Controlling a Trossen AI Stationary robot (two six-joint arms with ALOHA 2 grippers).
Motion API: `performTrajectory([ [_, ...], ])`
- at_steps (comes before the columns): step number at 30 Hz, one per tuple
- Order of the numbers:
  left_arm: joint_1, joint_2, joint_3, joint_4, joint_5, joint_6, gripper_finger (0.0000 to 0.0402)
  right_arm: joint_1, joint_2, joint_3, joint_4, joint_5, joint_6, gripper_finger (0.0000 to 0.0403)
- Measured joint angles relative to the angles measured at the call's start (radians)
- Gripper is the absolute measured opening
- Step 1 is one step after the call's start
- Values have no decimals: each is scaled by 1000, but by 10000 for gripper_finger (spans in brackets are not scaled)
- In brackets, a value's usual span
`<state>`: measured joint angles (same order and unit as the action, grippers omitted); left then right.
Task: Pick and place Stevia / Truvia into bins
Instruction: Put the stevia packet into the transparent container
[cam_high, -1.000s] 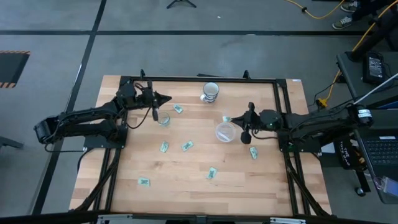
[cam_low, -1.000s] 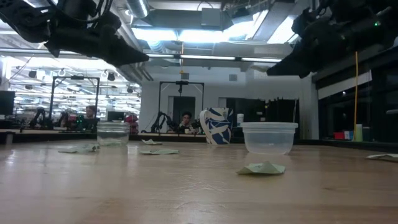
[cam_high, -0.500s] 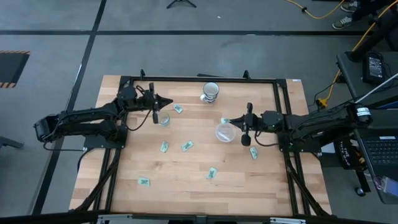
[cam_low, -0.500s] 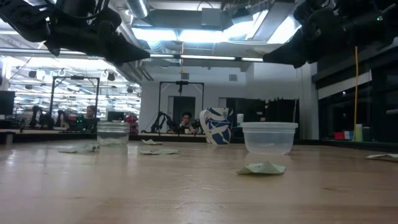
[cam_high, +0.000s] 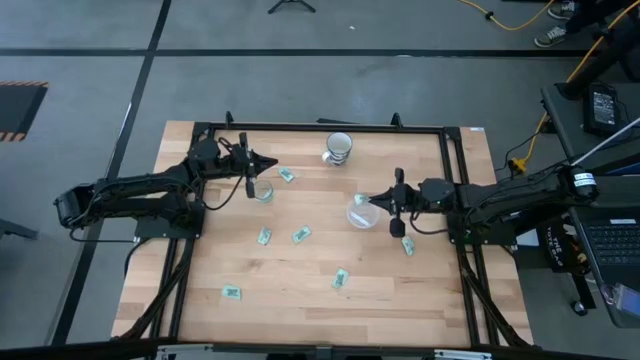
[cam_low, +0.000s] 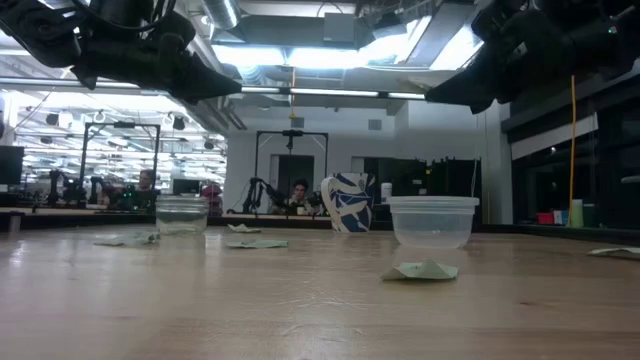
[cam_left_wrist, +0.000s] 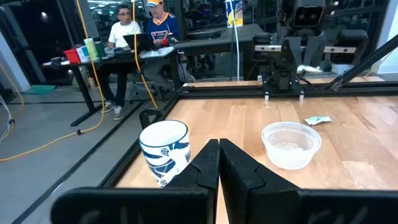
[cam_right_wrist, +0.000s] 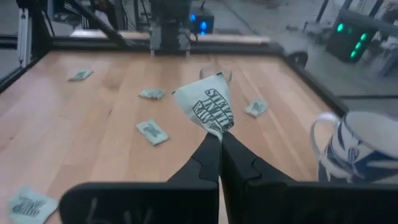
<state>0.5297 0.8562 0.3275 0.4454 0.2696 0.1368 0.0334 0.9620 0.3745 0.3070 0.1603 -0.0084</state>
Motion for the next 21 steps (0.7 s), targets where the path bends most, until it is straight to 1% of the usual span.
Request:
performTrajectory([
  [5,0,0,0,0,-14,0,6,0,1,58,-126,0,56,0],
  [9,0,0,0,0,-14,0,6,0,17,109,-201,-3,45,0],
  [13,0,0,0,-2,-13,-4,6,0,48,154,-323,-6,29,0],
  [21,0,0,0,-3,-10,-98,6,0,146,285,-588,-7,83,0],
])
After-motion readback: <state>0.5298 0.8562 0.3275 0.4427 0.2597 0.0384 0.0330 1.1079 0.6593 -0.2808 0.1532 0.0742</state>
